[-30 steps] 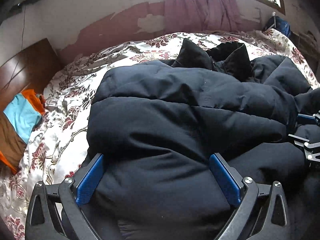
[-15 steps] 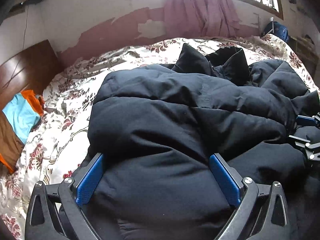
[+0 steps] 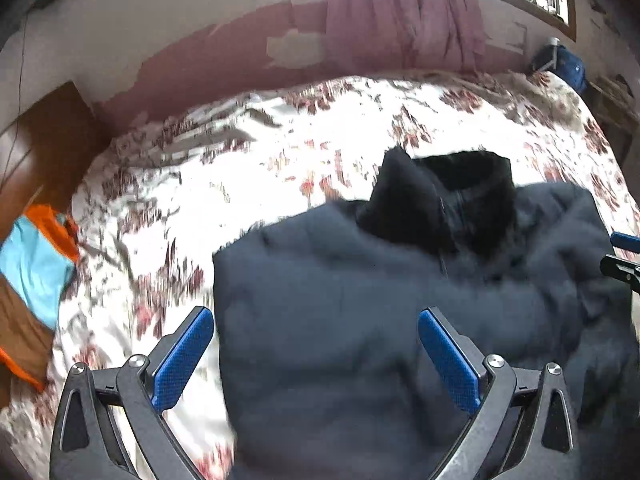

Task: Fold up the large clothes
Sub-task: 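Grasp the jacket hem with both grippers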

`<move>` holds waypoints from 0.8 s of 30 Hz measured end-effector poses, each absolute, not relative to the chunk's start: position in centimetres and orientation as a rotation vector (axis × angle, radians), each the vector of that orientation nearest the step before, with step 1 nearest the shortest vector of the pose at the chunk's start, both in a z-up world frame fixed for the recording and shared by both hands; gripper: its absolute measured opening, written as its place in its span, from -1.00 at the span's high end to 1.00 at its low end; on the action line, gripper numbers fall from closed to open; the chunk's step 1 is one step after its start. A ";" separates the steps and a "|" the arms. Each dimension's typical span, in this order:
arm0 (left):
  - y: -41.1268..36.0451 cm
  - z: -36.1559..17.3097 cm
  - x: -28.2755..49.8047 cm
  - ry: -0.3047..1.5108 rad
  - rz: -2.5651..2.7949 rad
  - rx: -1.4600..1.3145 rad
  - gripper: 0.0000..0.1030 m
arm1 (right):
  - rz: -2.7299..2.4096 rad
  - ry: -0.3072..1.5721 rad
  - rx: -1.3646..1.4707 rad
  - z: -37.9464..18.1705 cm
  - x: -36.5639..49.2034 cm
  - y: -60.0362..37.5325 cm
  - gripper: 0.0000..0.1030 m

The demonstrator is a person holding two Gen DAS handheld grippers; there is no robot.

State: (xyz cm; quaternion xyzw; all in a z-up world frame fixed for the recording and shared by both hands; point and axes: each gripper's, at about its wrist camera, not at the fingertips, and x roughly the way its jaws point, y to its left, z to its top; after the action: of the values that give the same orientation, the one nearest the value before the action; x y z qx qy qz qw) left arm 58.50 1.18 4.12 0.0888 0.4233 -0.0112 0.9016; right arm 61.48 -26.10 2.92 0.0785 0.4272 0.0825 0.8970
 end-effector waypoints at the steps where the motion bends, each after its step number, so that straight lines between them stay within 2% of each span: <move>1: 1.0 4.2 59.5 0.872 -0.019 0.182 -1.00 | 0.168 0.872 0.180 2.9 62.9 -25.9 -0.64; 5: -0.5 3.7 64.5 0.859 -0.002 0.144 -1.00 | 0.169 0.803 0.188 2.8 67.8 -24.0 -0.55; 7: -1.4 3.2 66.3 0.836 0.006 0.129 -1.00 | 0.182 0.787 0.176 2.2 69.6 -22.9 -0.27; 12: -3.3 1.7 70.2 0.773 -0.021 0.097 -0.99 | 0.183 0.803 0.134 0.8 72.8 -20.8 0.17; 14: -4.0 1.3 71.1 0.767 -0.035 0.090 -0.85 | 0.176 0.834 0.112 0.0 73.5 -20.7 0.26; 16: -4.4 0.9 72.2 0.770 -0.052 0.082 -0.53 | 0.180 0.864 0.103 -0.9 74.2 -20.7 0.34; 17: -4.6 0.8 72.5 0.771 -0.056 0.077 -0.48 | 0.181 0.869 0.099 -1.0 74.4 -20.7 0.40; 19: -4.7 0.2 73.4 0.791 -0.066 0.062 -0.19 | 0.175 0.868 0.086 -1.0 74.4 -21.0 0.68; 20: -4.8 0.0 73.7 0.808 -0.068 0.059 -0.07 | 0.180 0.865 0.092 -1.1 74.3 -21.3 0.70; 21: -4.9 -0.4 74.1 0.833 -0.073 0.056 0.17 | 0.184 0.863 0.102 -1.0 74.1 -21.5 0.76; 22: -4.9 -0.6 74.3 0.848 -0.081 0.050 0.49 | 0.185 0.856 0.103 -0.9 73.9 -21.6 0.80; 24: -4.8 -0.9 74.4 0.886 -0.113 0.015 0.87 | 0.179 0.837 0.072 -0.5 72.9 -21.7 0.82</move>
State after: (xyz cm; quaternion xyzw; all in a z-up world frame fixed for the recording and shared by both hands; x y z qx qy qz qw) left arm 74.42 -4.82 -0.93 0.0073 0.4283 -0.0548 0.9020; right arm 72.89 -21.75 -0.54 0.0347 0.4057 0.0868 0.9092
